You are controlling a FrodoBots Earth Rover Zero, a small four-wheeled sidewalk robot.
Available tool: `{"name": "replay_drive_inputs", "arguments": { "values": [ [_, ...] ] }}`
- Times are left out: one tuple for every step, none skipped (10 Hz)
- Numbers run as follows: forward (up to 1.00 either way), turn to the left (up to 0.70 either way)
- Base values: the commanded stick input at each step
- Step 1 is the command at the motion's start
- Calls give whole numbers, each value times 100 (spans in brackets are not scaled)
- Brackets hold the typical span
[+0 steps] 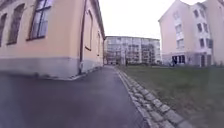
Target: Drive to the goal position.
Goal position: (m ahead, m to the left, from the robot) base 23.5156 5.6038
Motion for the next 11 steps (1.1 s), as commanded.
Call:
{"name": "replay_drive_inputs", "arguments": {
  "values": [
    [85, 0],
    [85, 0],
    [85, 0],
    [85, 0],
    [85, 0],
    [85, 0],
    [85, 0],
    [85, 0],
    [85, 0],
    [85, 0],
    [85, 11]
  ]
}}
